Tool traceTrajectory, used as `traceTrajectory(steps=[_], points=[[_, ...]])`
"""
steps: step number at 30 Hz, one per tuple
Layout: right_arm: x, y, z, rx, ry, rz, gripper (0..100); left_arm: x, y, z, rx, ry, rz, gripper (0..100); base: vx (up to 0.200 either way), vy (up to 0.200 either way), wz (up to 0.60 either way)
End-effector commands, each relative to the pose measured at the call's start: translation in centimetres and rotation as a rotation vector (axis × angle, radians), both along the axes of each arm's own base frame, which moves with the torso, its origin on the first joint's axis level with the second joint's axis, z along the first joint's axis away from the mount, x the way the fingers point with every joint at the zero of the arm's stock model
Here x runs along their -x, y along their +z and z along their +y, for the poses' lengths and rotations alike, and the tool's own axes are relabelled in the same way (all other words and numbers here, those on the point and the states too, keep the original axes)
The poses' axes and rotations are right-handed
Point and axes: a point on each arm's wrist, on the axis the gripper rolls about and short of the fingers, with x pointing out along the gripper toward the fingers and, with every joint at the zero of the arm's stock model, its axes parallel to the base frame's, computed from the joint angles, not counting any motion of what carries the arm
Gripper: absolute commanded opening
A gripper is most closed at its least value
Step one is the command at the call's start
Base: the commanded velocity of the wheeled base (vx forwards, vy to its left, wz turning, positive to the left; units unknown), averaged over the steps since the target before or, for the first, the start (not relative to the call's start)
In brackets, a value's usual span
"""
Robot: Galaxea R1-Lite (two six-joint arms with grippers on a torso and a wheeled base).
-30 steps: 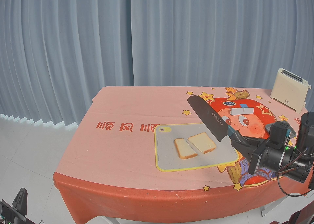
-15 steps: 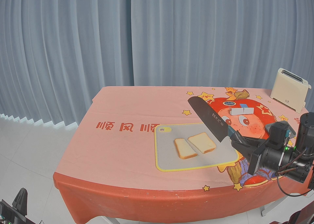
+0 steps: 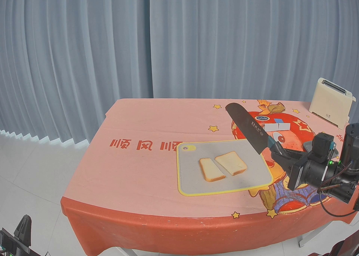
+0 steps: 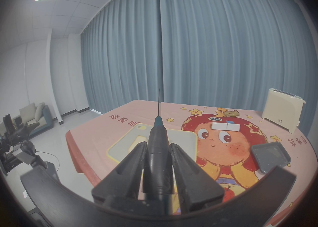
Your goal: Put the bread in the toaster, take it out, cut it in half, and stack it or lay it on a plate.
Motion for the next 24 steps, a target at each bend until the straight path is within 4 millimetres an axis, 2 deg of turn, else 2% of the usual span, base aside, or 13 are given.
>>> traceTrajectory(steps=[1, 24], points=[[-0.42, 0.01, -0.23, 0.001, -0.022, 0.001, 0, -0.14, -0.49, 0.00, 0.000, 0.000, 0.019, 0, 0.000, 0.000, 0.00], [-0.29, -0.15, -0.03, 0.006, -0.012, 0.007, 0, -0.14, -0.49, 0.00, 0.000, 0.000, 0.019, 0, 0.000, 0.000, 0.00]])
